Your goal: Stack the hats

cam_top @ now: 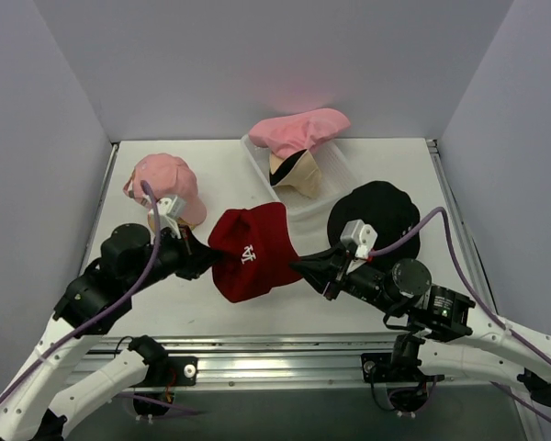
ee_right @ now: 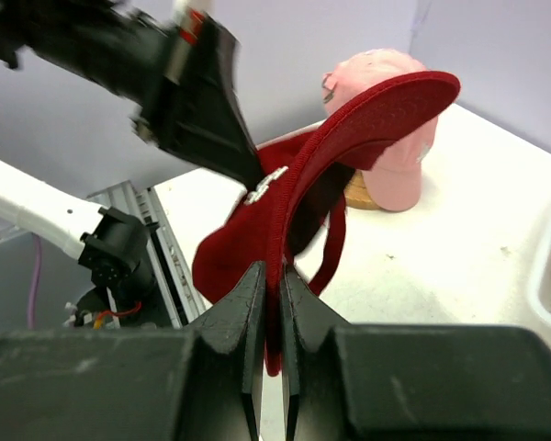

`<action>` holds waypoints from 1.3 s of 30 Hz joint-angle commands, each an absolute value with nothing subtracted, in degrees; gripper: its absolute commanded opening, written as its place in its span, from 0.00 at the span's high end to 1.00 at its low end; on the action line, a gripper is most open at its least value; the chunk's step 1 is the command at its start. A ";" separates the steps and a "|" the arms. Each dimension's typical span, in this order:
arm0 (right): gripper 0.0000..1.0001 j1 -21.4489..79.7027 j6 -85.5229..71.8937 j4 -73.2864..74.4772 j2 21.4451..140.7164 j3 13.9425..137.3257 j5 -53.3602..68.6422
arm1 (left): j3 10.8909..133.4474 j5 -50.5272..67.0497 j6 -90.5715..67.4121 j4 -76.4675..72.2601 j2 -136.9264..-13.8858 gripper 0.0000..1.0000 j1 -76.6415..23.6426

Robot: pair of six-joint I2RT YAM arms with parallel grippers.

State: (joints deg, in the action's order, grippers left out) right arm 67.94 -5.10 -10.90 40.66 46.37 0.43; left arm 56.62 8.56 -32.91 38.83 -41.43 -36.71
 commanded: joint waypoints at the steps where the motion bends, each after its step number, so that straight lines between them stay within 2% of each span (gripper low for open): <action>1: 1.00 67.94 -5.10 -14.68 37.71 45.27 -5.88 | 65.82 5.54 -30.68 42.52 -39.46 0.98 -36.47; 7: 1.00 67.76 -6.06 -14.50 36.65 44.47 -9.05 | 71.80 5.27 -30.06 45.70 -40.34 0.98 -36.30; 11: 1.00 67.76 -7.82 -15.82 37.61 44.38 -10.11 | 73.39 15.88 -27.52 45.35 -42.53 0.98 -36.30; 14: 1.00 67.50 -8.17 -17.66 38.32 45.17 -10.54 | 76.19 19.15 -24.27 49.29 -44.38 0.98 -36.30; 17: 1.00 67.15 -9.05 -18.98 39.37 47.62 -13.97 | 78.56 17.41 -21.19 55.27 -46.14 0.98 -36.30; 18: 1.00 66.97 -9.49 -19.33 40.33 48.42 -14.76 | 78.84 13.49 -20.75 56.59 -46.06 0.97 -36.30; 20: 1.00 66.54 -9.84 -19.86 41.13 49.83 -14.86 | 79.45 7.59 -20.48 60.02 -45.71 0.88 -36.30; 21: 1.00 66.45 -10.19 -20.21 41.65 50.97 -14.42 | 79.89 -1.49 -20.91 61.60 -45.79 0.78 -36.39; 22: 1.00 66.45 -10.72 -20.30 42.01 51.59 -13.72 | 80.50 -6.71 -22.40 64.92 -45.97 0.59 -36.30; 24: 1.00 66.45 -11.25 -19.87 42.88 53.16 -10.64 | 82.43 -14.99 -23.64 68.71 -46.76 0.58 -36.30; 26: 1.00 66.53 -12.48 -20.30 43.42 53.44 -7.58 | 82.97 -17.67 -24.08 68.82 -46.76 0.50 -36.30; 27: 1.00 66.45 -12.57 -20.91 44.03 53.44 -6.69 | 82.79 -15.84 -23.91 66.56 -46.32 0.48 -36.30; 31: 1.00 66.53 -12.48 -21.53 45.35 53.00 -5.10 | 76.30 8.89 -21.97 52.24 -41.32 0.43 -36.39; 33: 1.00 66.45 -12.31 -22.75 45.35 52.30 -3.96 | 74.10 11.86 -22.50 48.01 -39.99 0.39 -36.39; 39: 1.00 66.45 -9.41 -23.29 44.65 50.63 6.05 | 70.32 11.51 -22.15 48.35 -44.20 0.36 -36.39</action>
